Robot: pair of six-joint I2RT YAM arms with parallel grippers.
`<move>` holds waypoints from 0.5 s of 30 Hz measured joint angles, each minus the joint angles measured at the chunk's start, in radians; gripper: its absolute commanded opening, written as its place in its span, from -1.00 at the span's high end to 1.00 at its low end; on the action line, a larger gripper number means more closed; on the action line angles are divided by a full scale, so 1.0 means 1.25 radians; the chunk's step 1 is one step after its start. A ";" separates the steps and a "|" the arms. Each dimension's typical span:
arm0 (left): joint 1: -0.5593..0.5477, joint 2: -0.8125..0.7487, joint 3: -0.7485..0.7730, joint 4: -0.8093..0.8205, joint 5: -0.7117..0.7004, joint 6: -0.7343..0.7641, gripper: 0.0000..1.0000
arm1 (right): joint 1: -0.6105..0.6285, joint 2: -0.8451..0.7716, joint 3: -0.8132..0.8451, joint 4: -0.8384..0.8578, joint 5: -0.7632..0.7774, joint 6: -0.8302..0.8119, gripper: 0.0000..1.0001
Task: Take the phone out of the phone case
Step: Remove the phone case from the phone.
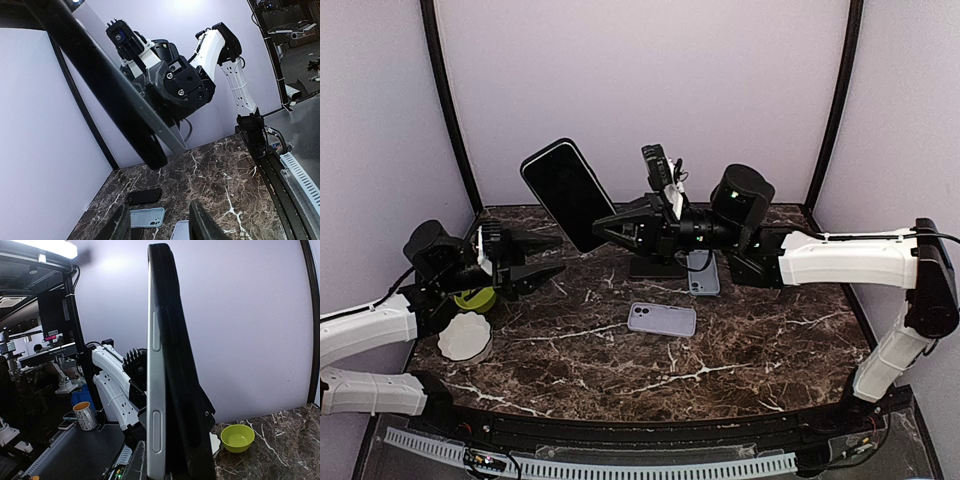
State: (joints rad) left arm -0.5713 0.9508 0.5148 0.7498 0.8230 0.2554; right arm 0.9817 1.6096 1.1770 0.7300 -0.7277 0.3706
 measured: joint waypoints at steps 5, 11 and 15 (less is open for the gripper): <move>-0.002 0.018 0.000 0.019 0.001 -0.029 0.25 | 0.020 0.008 0.016 -0.028 0.009 -0.033 1.00; -0.004 0.031 0.000 0.030 0.001 -0.056 0.25 | 0.026 0.008 0.017 -0.044 0.016 -0.055 1.00; -0.005 0.032 0.000 0.037 0.003 -0.068 0.23 | 0.027 0.011 0.017 -0.049 0.022 -0.066 1.00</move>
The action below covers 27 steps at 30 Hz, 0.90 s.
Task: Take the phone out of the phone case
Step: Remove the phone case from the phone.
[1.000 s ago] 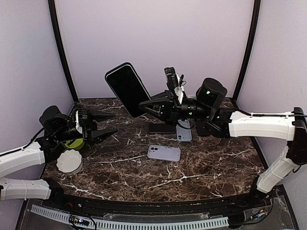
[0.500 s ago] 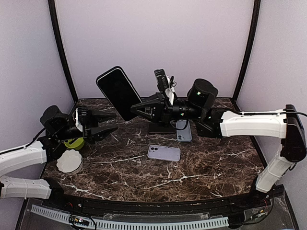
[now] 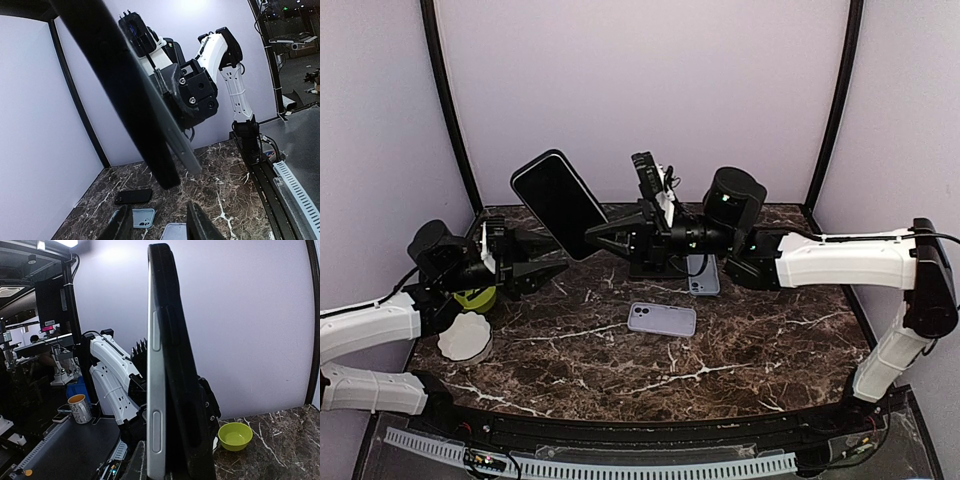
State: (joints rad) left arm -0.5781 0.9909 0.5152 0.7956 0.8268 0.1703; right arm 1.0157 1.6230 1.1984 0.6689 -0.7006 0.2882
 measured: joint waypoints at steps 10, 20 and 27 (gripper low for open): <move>-0.002 0.009 0.000 0.015 0.005 -0.023 0.22 | 0.011 0.010 0.000 -0.030 0.015 -0.023 1.00; -0.003 0.010 0.000 0.015 0.007 -0.031 0.40 | 0.018 0.015 0.002 -0.037 0.022 -0.045 1.00; -0.004 0.012 0.000 0.014 0.005 -0.035 0.47 | 0.020 0.016 0.009 -0.053 0.022 -0.059 1.00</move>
State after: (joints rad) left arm -0.5827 1.0054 0.5152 0.8135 0.8333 0.1265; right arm 1.0412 1.6424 1.2102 0.6022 -0.6735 0.2142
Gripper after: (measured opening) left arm 0.272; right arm 0.070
